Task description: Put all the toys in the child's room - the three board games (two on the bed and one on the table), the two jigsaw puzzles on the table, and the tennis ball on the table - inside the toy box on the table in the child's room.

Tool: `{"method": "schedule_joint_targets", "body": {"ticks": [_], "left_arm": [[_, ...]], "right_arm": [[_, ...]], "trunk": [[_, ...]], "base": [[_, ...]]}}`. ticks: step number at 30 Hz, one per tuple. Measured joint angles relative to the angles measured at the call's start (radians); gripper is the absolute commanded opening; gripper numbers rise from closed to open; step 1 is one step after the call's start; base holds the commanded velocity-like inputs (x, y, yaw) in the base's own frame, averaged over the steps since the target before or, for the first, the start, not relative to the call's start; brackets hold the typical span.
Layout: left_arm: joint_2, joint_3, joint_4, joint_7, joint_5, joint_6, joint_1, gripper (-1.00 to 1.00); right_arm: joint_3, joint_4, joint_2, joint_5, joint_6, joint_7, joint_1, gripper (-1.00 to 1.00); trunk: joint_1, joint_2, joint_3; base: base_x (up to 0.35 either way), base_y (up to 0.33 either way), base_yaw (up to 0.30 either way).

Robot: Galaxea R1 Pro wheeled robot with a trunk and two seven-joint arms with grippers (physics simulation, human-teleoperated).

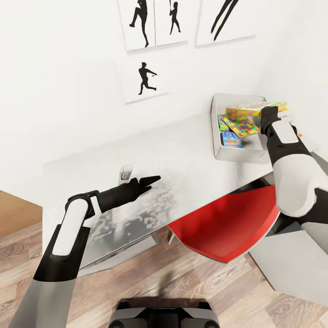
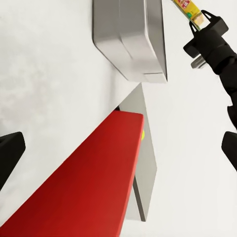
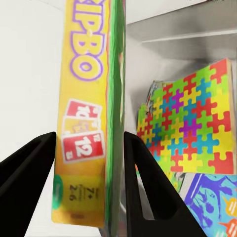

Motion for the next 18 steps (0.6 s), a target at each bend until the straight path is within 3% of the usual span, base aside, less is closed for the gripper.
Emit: {"method": "schedule_joint_targets", "body": {"ticks": [7,18], "left_arm": [[-0.001,-0.003,0.000,0.000,0.000,0.000,0.000,1.00],[-0.001,-0.007,0.000,0.000,0.000,0.000,-0.001,1.00]], "right_arm": [[0.000,0.029,-0.003,0.002,0.000,0.046,-0.019,-1.00],[-0.001,0.044,-0.001,0.002,-0.001,0.059,-0.025,-1.00]], "trunk": [[0.000,0.000,0.000],[0.000,0.000,0.000]], "base": [[0.000,0.000,0.000],[0.000,0.000,0.000]]}}
